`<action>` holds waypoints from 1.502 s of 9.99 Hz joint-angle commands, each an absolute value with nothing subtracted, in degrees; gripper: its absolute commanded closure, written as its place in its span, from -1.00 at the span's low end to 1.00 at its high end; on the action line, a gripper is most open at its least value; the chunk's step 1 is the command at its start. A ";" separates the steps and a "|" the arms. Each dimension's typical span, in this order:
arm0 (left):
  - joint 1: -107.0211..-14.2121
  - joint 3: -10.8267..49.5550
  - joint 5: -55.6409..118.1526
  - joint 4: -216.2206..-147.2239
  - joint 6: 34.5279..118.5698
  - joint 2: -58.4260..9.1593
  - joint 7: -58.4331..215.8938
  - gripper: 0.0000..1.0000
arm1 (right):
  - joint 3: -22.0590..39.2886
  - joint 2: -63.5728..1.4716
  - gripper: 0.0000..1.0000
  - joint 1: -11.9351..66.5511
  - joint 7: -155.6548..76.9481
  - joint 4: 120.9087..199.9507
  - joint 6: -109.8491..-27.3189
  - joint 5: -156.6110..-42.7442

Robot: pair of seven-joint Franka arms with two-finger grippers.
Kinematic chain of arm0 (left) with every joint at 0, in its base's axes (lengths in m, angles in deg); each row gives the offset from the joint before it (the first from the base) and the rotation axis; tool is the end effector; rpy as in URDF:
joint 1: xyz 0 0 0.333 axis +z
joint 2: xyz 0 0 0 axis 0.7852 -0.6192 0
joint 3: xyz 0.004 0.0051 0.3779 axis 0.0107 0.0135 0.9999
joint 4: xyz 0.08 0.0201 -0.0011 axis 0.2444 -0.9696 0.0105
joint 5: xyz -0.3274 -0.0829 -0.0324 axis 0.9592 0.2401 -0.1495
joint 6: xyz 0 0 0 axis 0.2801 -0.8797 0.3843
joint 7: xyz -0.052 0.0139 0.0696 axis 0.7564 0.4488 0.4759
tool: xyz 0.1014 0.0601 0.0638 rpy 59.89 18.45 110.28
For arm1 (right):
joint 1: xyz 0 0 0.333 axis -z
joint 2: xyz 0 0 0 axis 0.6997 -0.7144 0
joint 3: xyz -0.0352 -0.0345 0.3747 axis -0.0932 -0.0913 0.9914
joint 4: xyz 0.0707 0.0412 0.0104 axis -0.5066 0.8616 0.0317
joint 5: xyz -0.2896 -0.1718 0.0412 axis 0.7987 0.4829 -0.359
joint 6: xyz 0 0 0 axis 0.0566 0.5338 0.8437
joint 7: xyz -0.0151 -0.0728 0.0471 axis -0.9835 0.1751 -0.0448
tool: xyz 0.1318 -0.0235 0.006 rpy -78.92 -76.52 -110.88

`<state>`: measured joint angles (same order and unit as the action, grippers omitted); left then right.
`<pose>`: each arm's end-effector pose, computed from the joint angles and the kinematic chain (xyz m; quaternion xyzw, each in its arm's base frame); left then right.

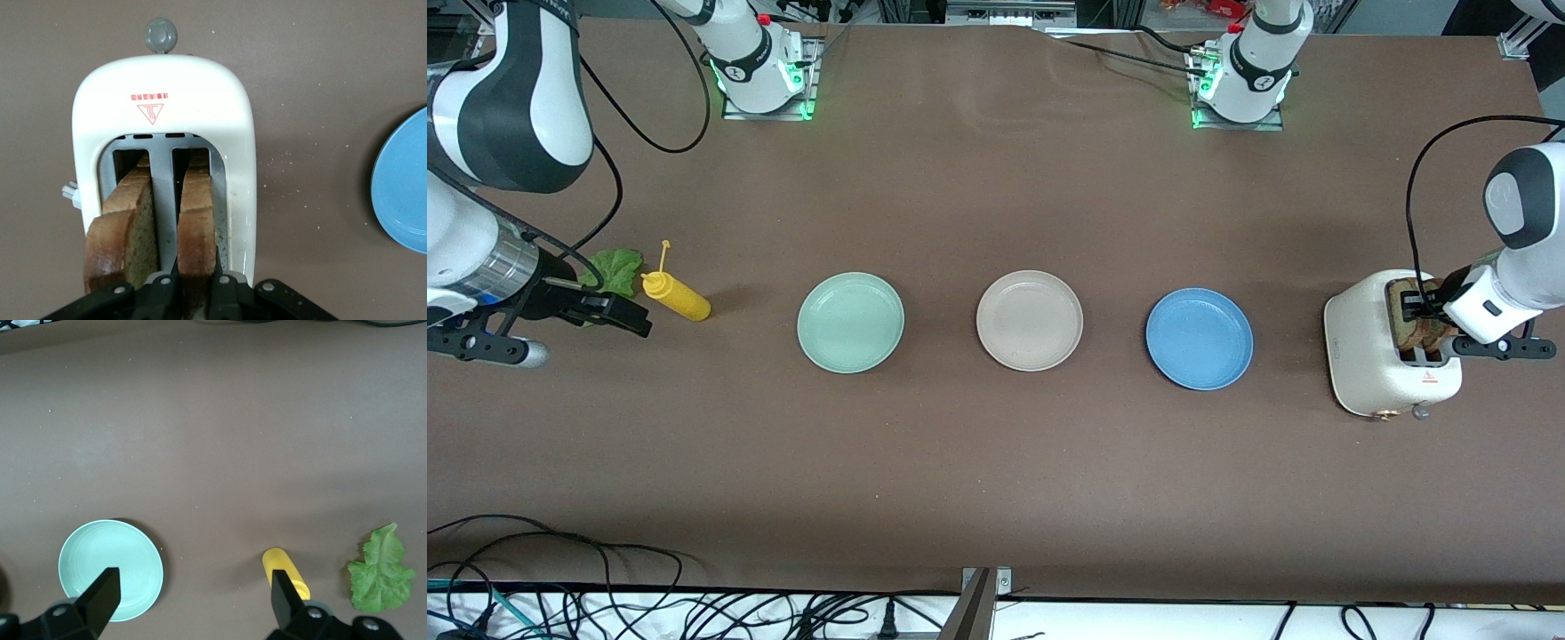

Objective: Make sandwich on beige plate with both arms
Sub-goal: 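Close the left gripper on the outer bread slice, then lift the bread slice out of the toaster with the left gripper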

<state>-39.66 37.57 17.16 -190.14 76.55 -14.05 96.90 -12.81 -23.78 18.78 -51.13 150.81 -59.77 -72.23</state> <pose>0.5579 0.1264 0.4243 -0.9977 0.0193 0.0599 0.0268 0.6094 0.0412 0.5477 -0.9962 0.0815 -0.0247 0.0178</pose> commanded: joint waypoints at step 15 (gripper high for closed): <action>-45.93 36.64 24.52 -165.86 47.64 -15.97 97.49 1.00 | -12.92 -24.11 -1.00 19.45 -51.77 150.71 -60.37 -71.53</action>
<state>-44.22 36.20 21.04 -168.13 50.29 -14.69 96.96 -13.01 -24.28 19.45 -51.14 150.84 -60.10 -72.21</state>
